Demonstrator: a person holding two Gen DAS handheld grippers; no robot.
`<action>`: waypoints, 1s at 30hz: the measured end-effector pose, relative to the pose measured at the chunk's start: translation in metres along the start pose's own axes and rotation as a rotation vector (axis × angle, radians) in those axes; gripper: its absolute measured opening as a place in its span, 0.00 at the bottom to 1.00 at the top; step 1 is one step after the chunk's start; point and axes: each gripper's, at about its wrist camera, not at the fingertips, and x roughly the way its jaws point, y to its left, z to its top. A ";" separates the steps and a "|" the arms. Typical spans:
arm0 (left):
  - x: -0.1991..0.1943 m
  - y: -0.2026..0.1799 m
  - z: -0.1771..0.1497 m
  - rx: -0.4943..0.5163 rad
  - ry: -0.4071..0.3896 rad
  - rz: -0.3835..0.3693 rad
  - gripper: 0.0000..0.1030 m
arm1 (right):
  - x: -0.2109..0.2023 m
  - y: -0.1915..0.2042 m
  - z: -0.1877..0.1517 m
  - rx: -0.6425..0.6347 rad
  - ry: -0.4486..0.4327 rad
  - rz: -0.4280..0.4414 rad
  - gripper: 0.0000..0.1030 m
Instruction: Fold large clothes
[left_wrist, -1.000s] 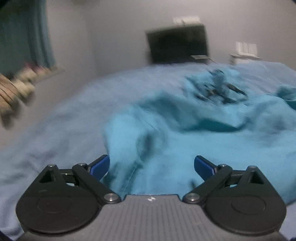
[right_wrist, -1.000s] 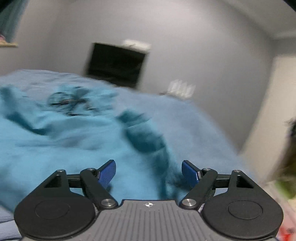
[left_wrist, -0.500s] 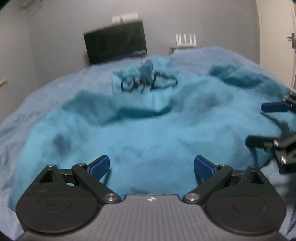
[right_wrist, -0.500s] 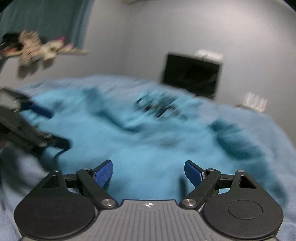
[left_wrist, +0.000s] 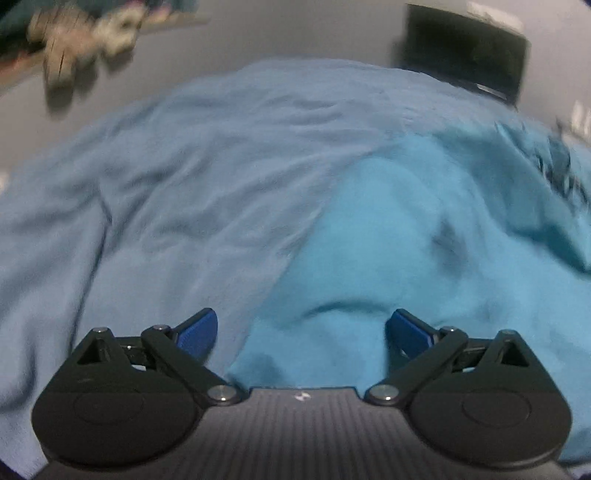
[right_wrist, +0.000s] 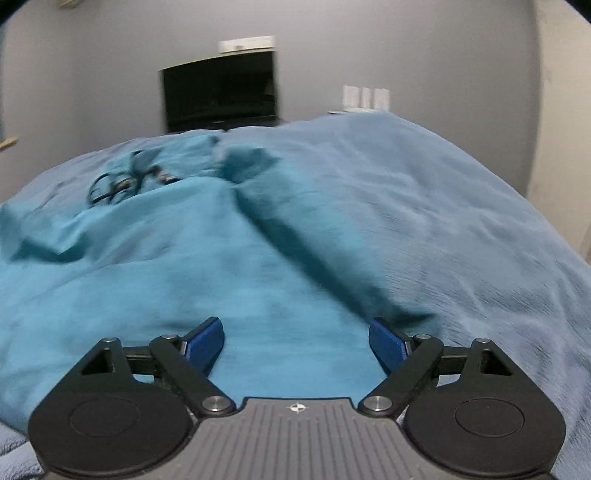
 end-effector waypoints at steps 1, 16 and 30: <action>-0.001 0.004 0.002 -0.025 0.006 -0.004 0.98 | 0.001 -0.004 0.000 0.024 0.001 -0.007 0.83; -0.066 0.009 -0.012 -0.207 0.078 -0.251 0.98 | -0.058 -0.041 -0.009 0.349 0.134 0.154 0.86; -0.003 0.009 -0.012 -0.305 0.134 -0.334 0.97 | -0.011 -0.042 -0.030 0.513 0.222 0.328 0.89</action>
